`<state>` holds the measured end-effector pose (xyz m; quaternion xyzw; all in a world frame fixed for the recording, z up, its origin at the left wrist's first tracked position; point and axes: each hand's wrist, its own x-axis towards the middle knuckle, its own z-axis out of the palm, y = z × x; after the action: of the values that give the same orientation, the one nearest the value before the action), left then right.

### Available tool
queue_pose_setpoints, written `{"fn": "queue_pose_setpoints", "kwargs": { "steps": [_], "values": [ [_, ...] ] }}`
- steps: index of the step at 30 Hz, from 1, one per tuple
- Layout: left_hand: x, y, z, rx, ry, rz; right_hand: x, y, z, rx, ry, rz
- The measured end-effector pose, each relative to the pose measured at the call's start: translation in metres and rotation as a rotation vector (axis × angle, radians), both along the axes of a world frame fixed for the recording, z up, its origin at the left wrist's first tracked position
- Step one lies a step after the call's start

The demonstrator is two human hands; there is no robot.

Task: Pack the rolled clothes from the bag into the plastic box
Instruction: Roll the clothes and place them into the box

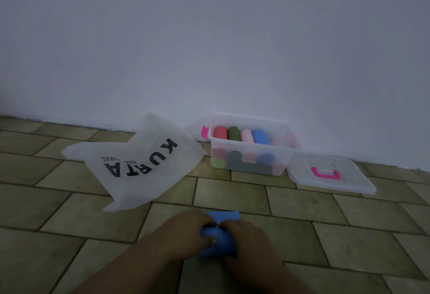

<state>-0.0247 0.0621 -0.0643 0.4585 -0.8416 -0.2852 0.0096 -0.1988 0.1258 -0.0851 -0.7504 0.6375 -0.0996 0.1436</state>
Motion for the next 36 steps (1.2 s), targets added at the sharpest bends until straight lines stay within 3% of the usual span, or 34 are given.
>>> {"fn": "queue_pose_setpoints", "kwargs": {
  "steps": [3,5,7,9,12,15,18,21,23,26,31,36],
  "values": [
    [-0.001,0.003,0.000,-0.027,-0.151,-0.068,-0.004,-0.003,-0.001,0.098,-0.110,-0.092],
    [-0.005,0.005,0.001,-0.007,-0.127,-0.032,-0.005,0.000,0.000,0.110,-0.300,-0.266],
    [-0.012,0.009,0.000,0.031,0.023,0.099,-0.004,0.007,0.003,0.007,-0.635,-0.532],
    [-0.024,0.016,-0.003,0.133,0.230,0.309,0.004,0.008,0.010,0.070,-0.977,-0.685],
    [-0.050,0.033,-0.004,0.336,0.588,0.529,0.013,-0.007,0.023,0.244,-1.110,-0.643],
    [-0.055,0.035,-0.004,0.417,0.745,0.440,0.004,-0.024,0.042,-0.025,-0.821,-0.549],
    [-0.032,0.014,0.008,0.261,0.819,0.589,-0.016,-0.026,0.042,-0.269,-0.232,-0.221],
    [-0.010,-0.006,0.017,0.017,0.878,0.775,-0.018,-0.017,0.020,-0.216,0.173,0.010],
    [-0.010,-0.015,0.017,-0.088,0.768,0.666,-0.015,-0.009,0.007,-0.131,0.239,0.059],
    [-0.027,-0.028,0.004,-0.081,0.478,0.407,-0.020,0.005,-0.007,-0.074,0.197,-0.005],
    [-0.056,-0.041,-0.022,-0.096,-0.147,0.087,-0.009,0.024,-0.020,0.092,0.004,-0.330],
    [-0.053,-0.047,-0.035,-0.160,-0.193,0.112,0.005,0.004,-0.017,0.120,0.047,-0.388]
  ]
}}
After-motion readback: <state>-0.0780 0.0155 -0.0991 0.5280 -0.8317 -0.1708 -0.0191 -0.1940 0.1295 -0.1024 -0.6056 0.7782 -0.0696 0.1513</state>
